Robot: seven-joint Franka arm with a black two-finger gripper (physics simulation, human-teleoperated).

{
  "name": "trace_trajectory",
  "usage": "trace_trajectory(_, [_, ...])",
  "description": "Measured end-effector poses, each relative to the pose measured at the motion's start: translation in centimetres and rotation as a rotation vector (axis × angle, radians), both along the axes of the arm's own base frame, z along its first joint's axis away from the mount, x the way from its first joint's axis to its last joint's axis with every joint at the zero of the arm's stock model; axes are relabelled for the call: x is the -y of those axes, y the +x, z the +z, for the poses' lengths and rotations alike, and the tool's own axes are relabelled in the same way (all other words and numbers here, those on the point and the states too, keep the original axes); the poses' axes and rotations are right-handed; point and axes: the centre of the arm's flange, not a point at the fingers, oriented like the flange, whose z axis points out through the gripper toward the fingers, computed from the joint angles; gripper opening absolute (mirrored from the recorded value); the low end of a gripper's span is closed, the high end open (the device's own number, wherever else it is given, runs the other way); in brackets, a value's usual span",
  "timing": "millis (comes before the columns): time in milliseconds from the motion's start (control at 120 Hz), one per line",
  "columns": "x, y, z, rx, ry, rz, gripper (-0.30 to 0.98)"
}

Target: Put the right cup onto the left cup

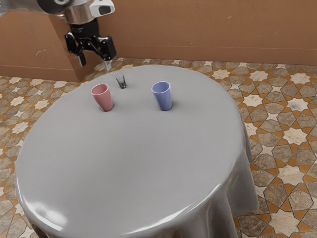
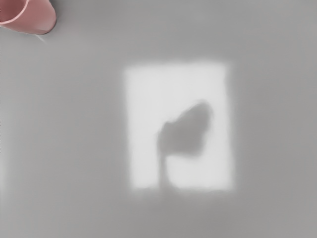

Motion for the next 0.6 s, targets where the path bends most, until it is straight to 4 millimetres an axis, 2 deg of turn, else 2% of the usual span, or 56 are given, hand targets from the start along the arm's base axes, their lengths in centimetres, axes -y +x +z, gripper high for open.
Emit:
trace_trajectory(67, [-0.7,1.3,-0.4,0.028,-0.001,-0.004,0.67])
trace_trajectory(108, [-0.9,2.5,-1.3,0.031,0.001,-0.008,0.67])
trace_trajectory(242, [0.0,11.5,-8.5,0.05,0.004,-0.01,0.67])
trace_trajectory(308, [1.0,14.7,-12.7,0.045,0.004,-0.006,0.67])
trace_trajectory(408, [2.0,17.8,-16.7,0.058,0.002,0.011,0.67])
trace_trajectory(600, [6.4,21.9,-20.2,0.152,-0.027,0.007,0.67])
